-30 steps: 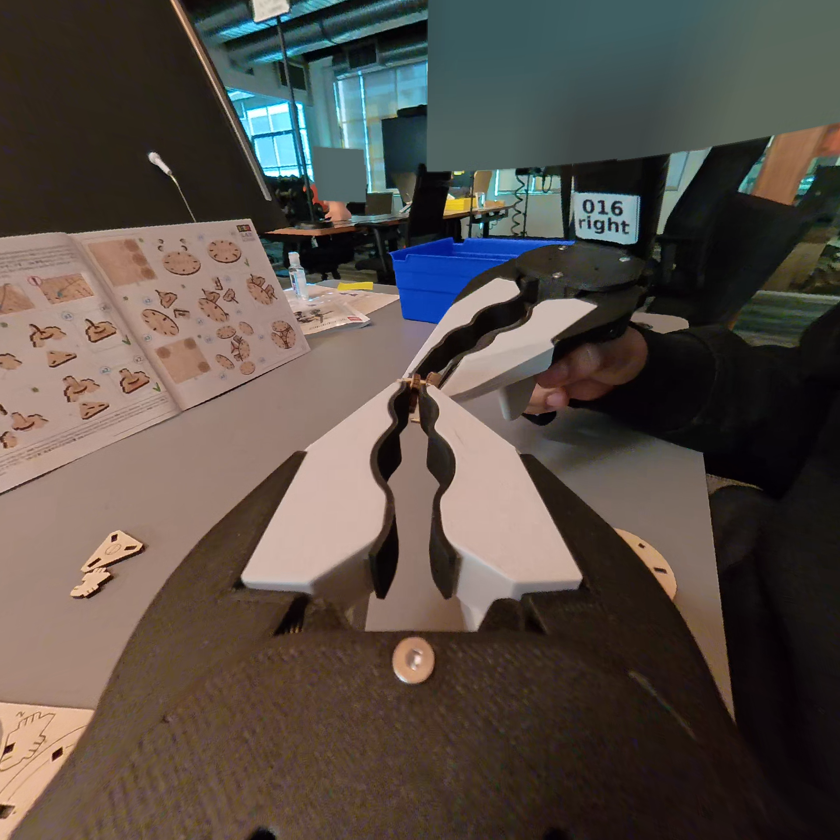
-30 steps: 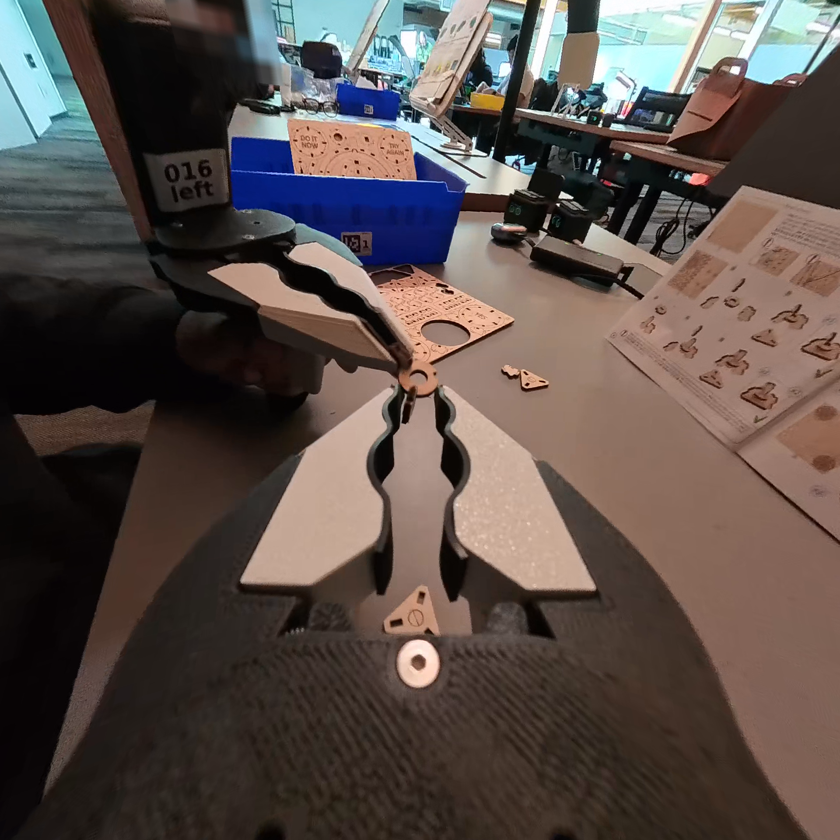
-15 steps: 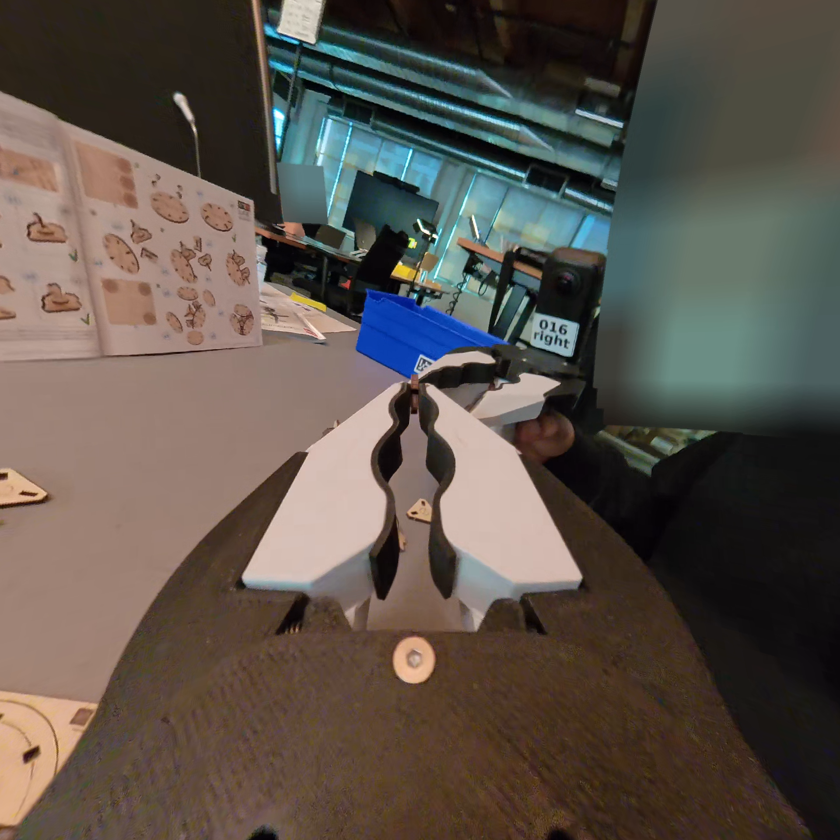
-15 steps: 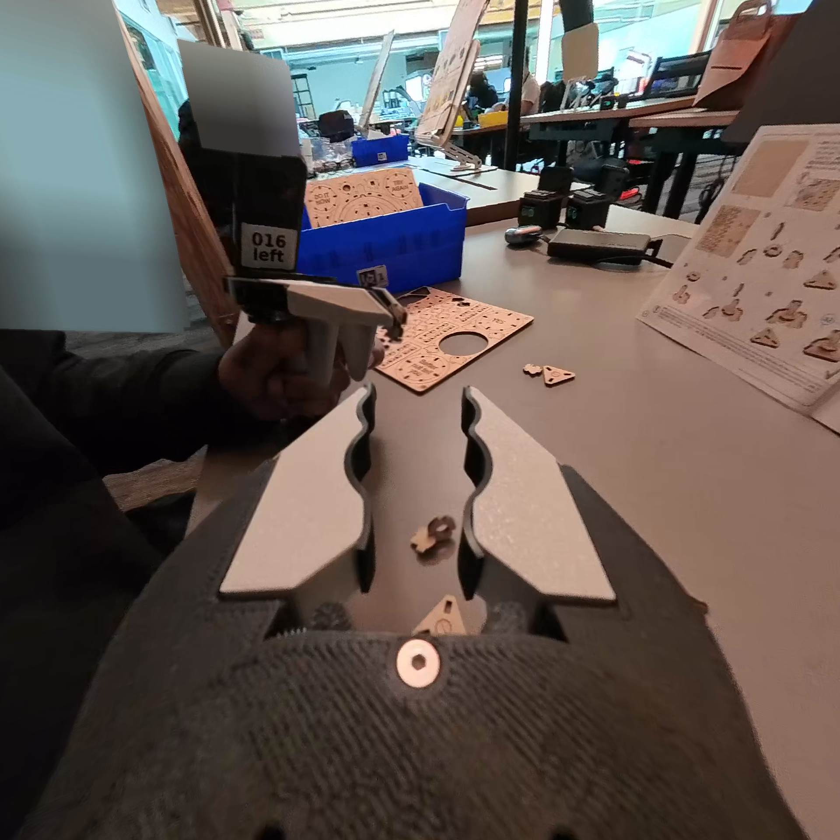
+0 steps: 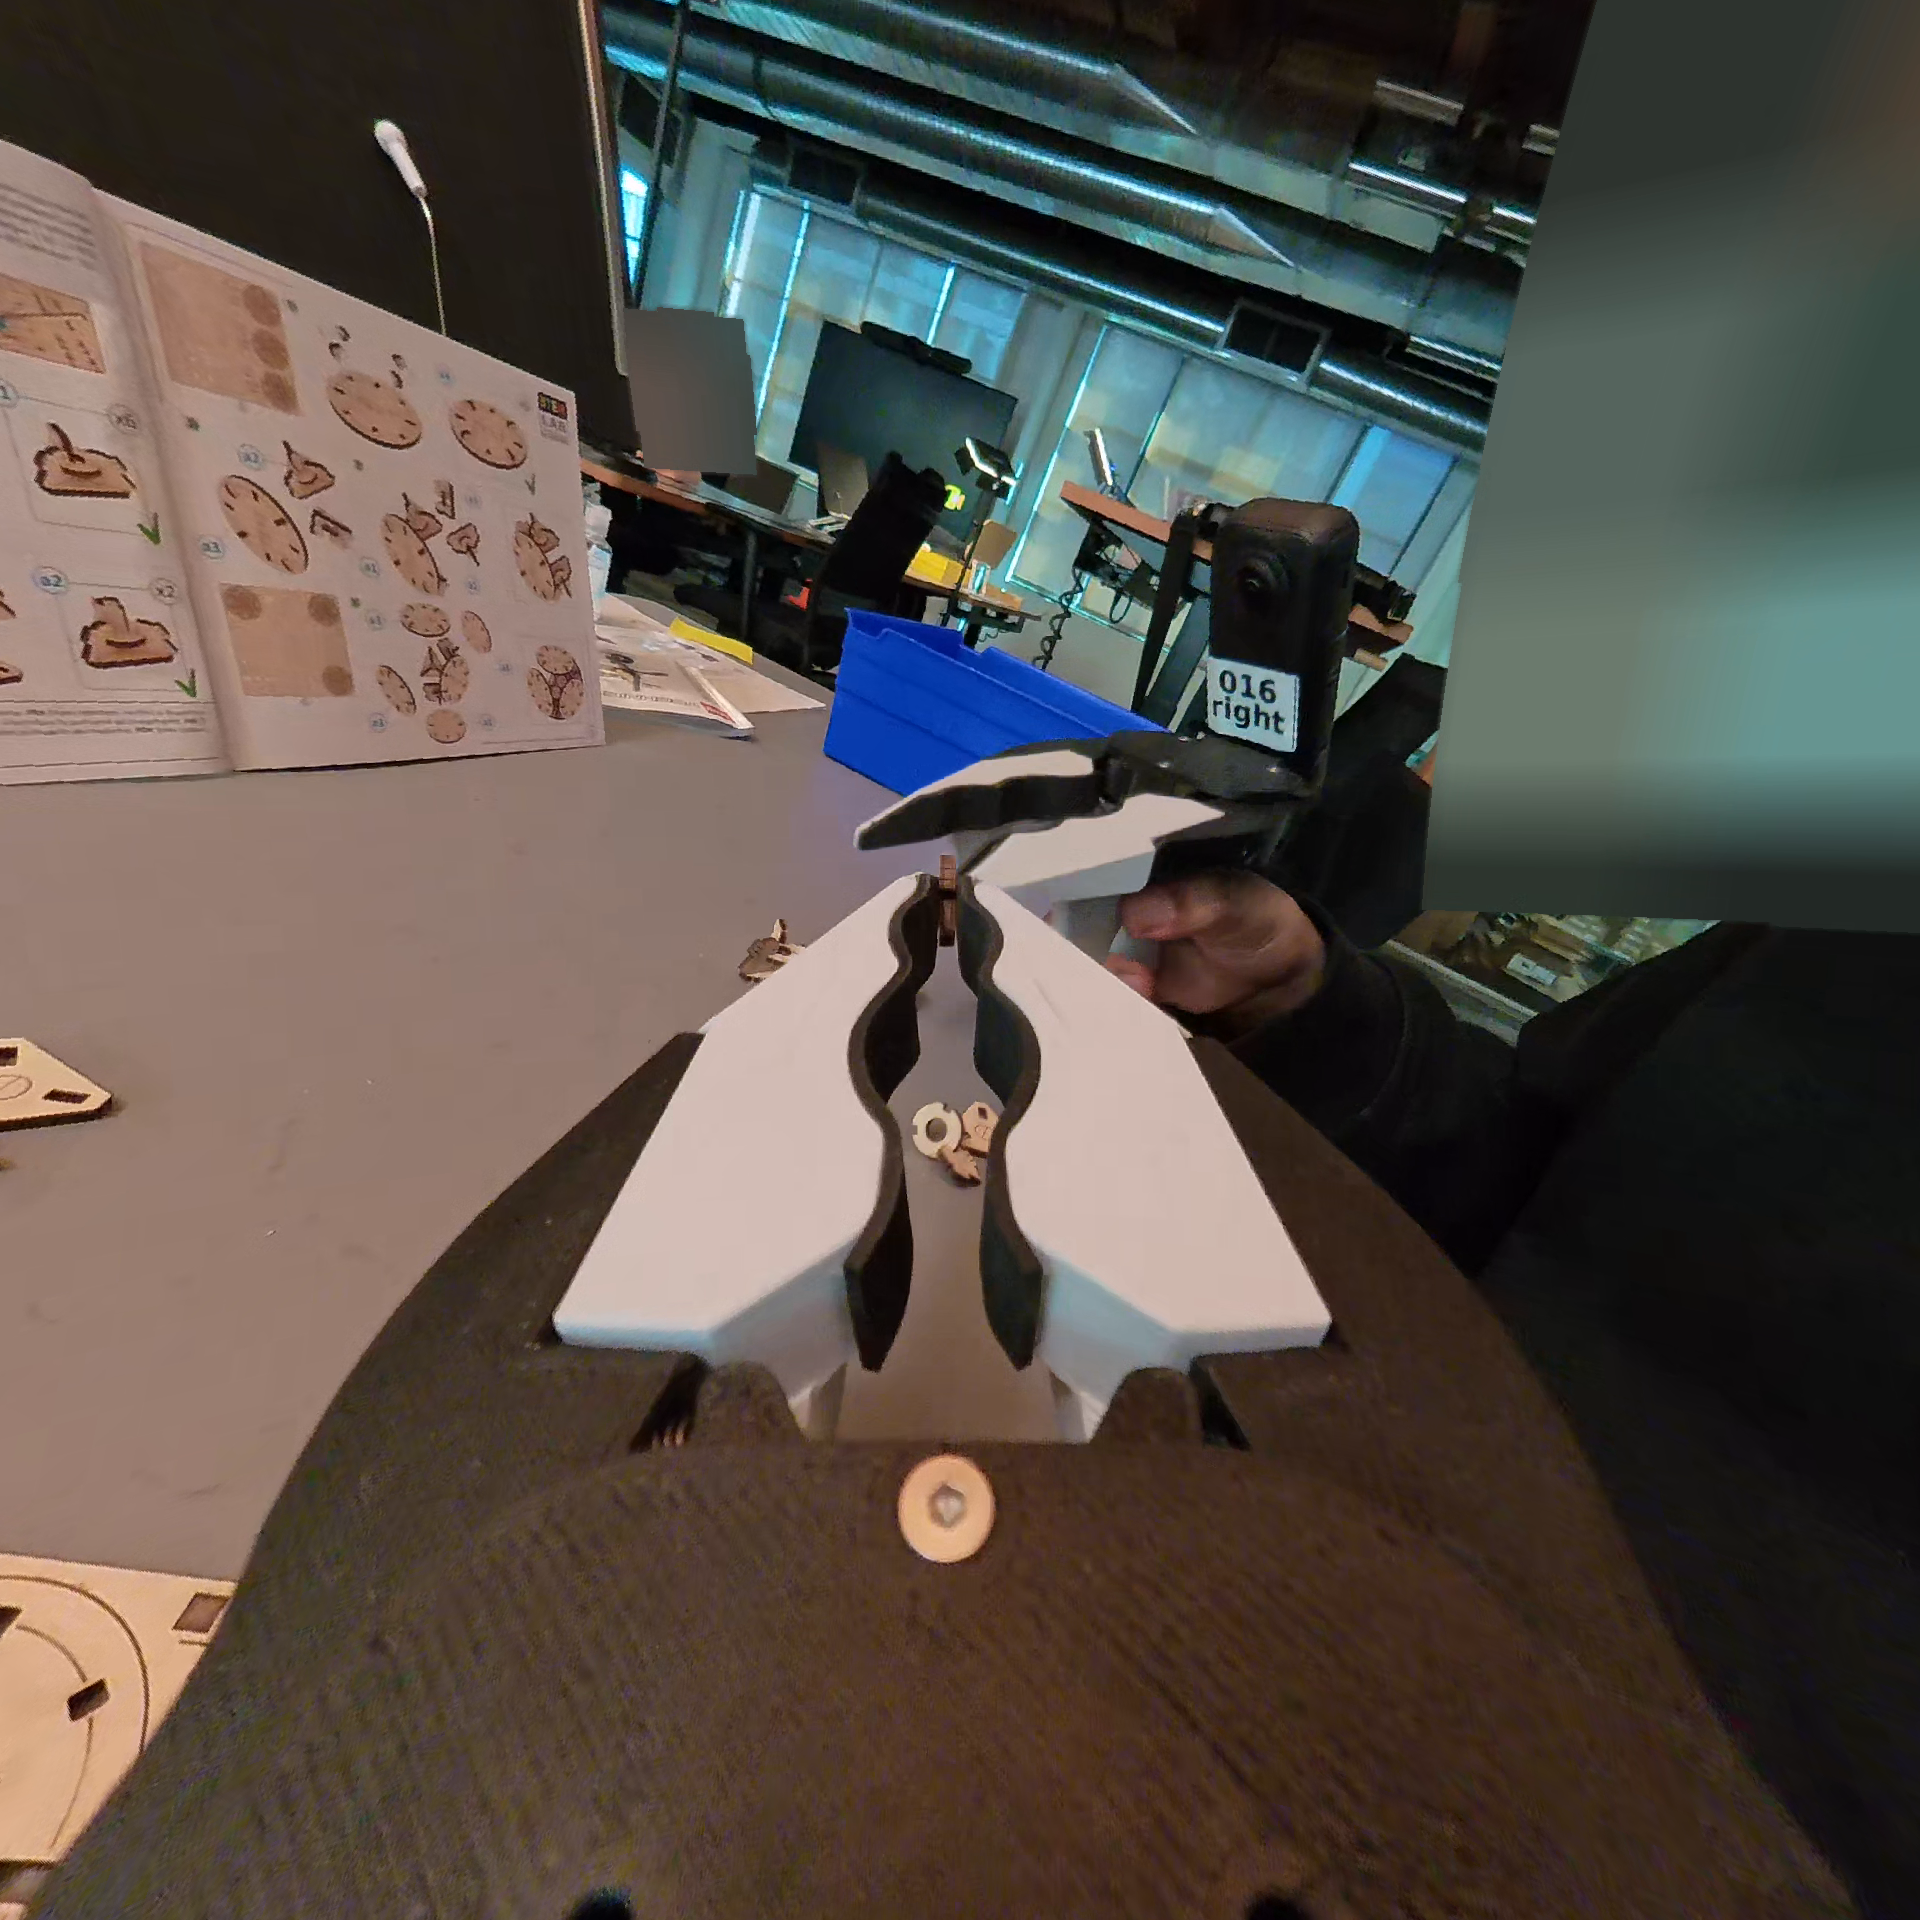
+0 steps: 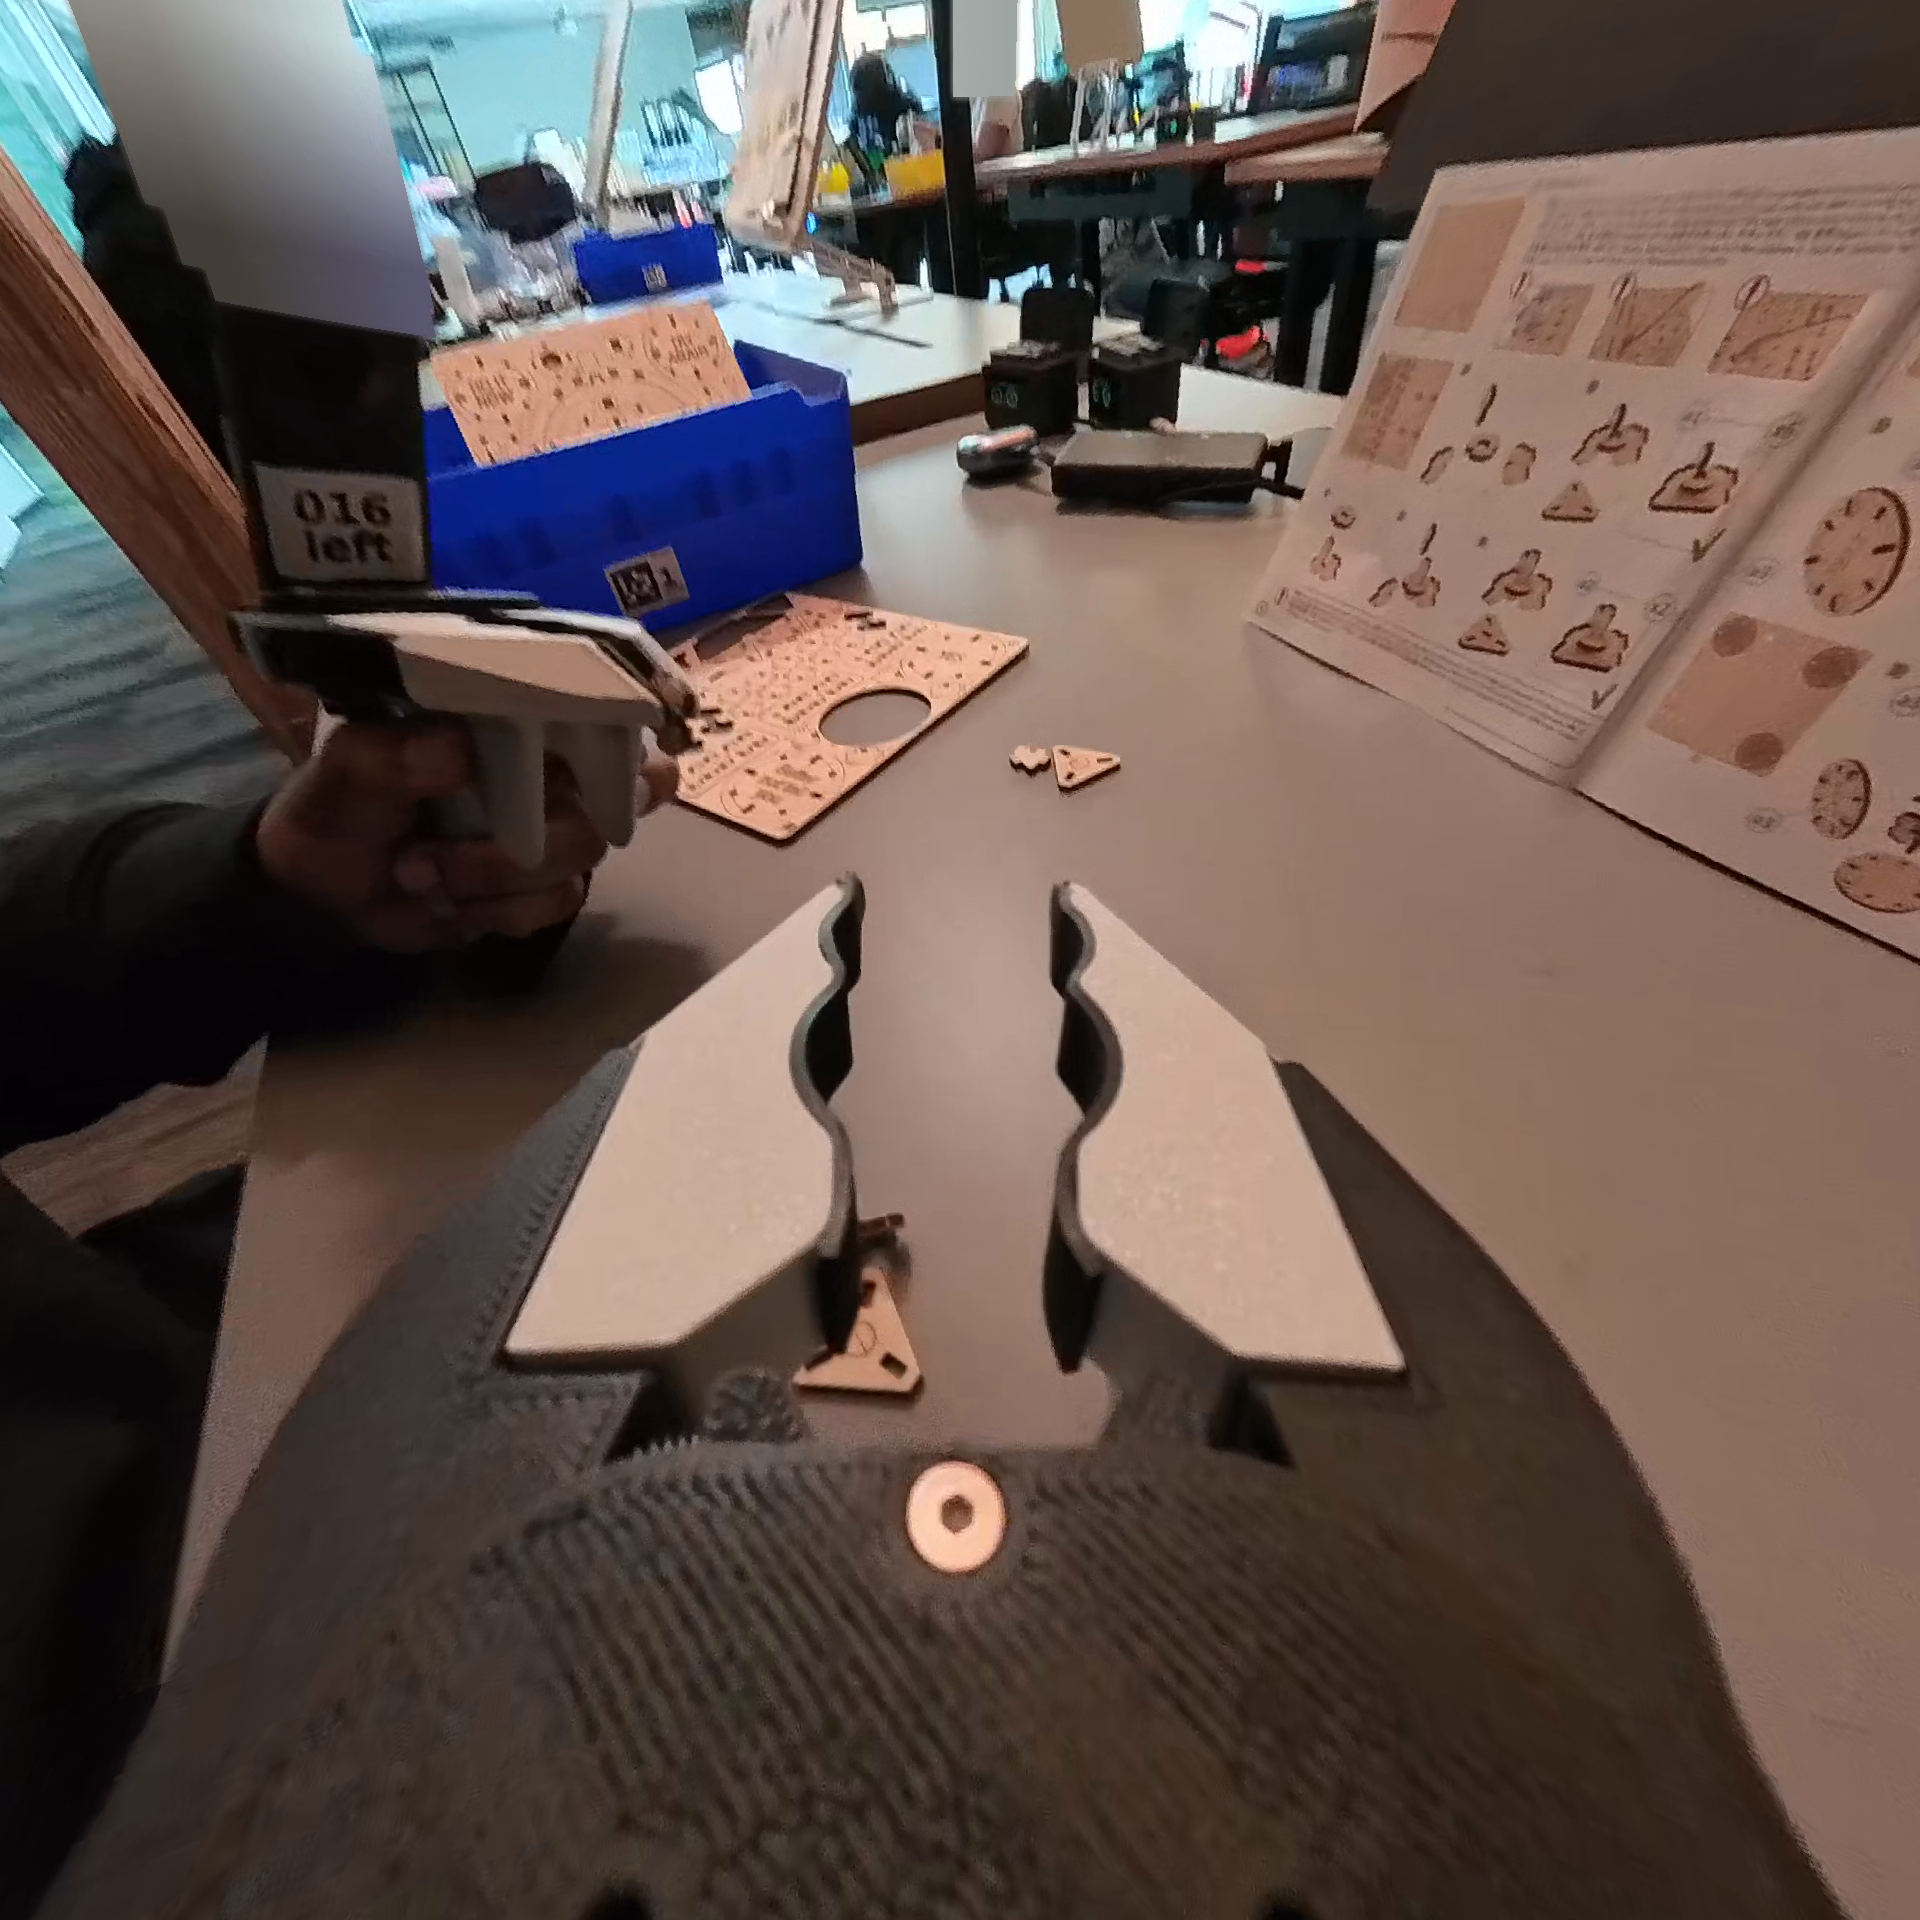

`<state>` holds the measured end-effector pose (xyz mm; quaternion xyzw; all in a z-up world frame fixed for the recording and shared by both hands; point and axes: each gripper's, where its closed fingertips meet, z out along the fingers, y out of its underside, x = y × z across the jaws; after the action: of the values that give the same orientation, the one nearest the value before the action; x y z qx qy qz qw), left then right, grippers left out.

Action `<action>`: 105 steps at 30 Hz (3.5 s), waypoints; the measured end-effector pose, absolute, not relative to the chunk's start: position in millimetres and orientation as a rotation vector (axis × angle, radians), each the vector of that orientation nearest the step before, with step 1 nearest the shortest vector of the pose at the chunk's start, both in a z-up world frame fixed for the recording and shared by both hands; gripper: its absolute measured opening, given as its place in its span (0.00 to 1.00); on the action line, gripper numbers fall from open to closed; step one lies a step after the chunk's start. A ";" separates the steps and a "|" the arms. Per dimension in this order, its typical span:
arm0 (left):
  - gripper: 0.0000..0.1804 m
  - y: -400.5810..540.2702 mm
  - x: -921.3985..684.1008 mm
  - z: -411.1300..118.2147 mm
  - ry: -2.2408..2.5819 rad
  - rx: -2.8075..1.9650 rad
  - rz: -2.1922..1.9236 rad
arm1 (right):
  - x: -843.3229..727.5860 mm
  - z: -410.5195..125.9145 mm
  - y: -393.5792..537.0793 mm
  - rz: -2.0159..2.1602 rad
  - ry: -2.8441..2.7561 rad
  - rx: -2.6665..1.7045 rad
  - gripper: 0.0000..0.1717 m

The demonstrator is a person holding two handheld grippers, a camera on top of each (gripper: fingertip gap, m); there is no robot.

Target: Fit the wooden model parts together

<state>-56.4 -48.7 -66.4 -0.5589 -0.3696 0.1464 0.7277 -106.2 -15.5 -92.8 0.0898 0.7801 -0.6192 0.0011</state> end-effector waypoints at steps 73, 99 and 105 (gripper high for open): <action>0.01 -46.2 -62.2 -79.5 -0.886 -1.261 0.221 | -62.8 -177.3 -1.8 -1.341 2.879 -0.457 0.15; 0.01 -48.6 -62.1 -77.9 -0.882 -1.242 0.219 | -55.8 -172.4 -7.8 -1.436 2.918 -0.574 0.00; 0.01 -51.0 -61.8 -75.2 -0.871 -1.237 0.257 | -59.8 -170.5 -11.4 -1.478 2.932 -0.557 0.02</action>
<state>-61.8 -51.0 -75.2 -0.5597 -0.3941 0.1161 0.7197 -59.8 -11.4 -170.5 -0.1665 0.8764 -0.4419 -0.0942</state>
